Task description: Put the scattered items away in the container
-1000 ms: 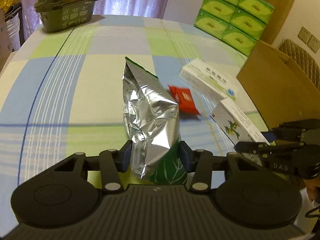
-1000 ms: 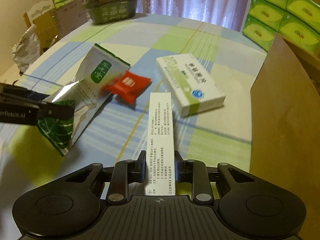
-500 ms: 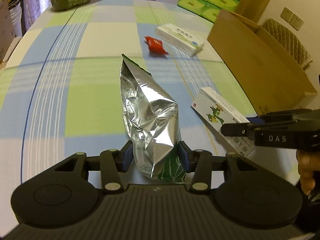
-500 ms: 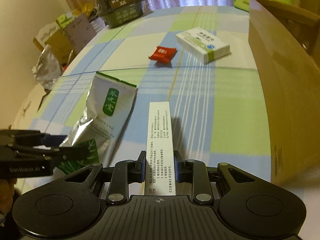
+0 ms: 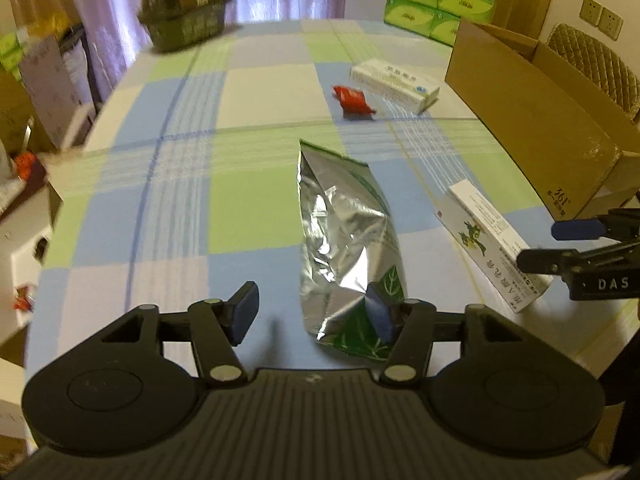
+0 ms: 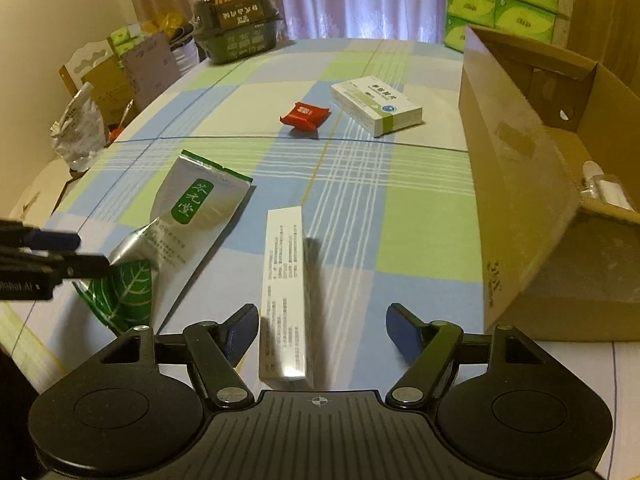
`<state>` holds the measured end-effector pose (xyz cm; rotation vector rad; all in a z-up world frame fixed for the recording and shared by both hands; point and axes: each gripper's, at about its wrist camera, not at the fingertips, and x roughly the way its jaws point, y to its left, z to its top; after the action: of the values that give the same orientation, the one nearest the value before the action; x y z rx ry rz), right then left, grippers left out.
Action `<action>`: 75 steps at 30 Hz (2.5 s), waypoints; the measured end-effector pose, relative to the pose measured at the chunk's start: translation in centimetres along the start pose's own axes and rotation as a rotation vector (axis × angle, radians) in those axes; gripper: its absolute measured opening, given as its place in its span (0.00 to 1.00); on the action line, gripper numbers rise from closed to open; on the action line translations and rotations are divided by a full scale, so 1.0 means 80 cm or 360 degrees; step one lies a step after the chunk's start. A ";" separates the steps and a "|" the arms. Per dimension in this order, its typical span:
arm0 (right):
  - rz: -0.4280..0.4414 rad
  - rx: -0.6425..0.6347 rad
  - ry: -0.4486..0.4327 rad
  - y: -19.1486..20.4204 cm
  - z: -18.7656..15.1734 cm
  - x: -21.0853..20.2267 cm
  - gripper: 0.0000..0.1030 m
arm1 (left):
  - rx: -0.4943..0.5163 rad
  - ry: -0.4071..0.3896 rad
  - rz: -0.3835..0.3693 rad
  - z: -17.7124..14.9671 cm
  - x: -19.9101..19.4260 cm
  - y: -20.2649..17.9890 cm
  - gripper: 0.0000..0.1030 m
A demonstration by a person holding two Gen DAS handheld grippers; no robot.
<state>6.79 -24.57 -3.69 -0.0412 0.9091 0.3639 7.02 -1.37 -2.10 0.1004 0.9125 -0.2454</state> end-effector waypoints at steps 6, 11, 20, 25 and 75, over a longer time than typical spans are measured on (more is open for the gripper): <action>0.0036 0.0055 -0.0016 -0.008 -0.004 -0.002 0.74 | 0.0041 -0.0074 -0.0091 0.002 -0.014 -0.024 0.69; 0.0149 0.0111 0.0024 -0.014 0.004 0.011 0.74 | 0.0070 -0.0053 -0.0106 0.005 0.000 -0.036 0.70; -0.0048 0.0067 -0.0028 -0.022 0.010 0.018 0.64 | 0.0021 -0.0023 -0.0069 0.009 0.013 -0.017 0.71; -0.0049 0.0084 -0.0070 -0.028 0.004 0.011 0.64 | 0.0006 -0.0025 -0.0071 0.009 0.016 -0.015 0.71; 0.0000 -0.0197 0.0062 -0.021 0.001 0.050 0.64 | 0.0259 0.0579 -0.0195 0.088 0.152 -0.015 0.83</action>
<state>9.59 -24.95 -6.94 -0.1626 0.9245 0.4200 19.28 -5.90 -7.40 0.2459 1.2615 -0.4242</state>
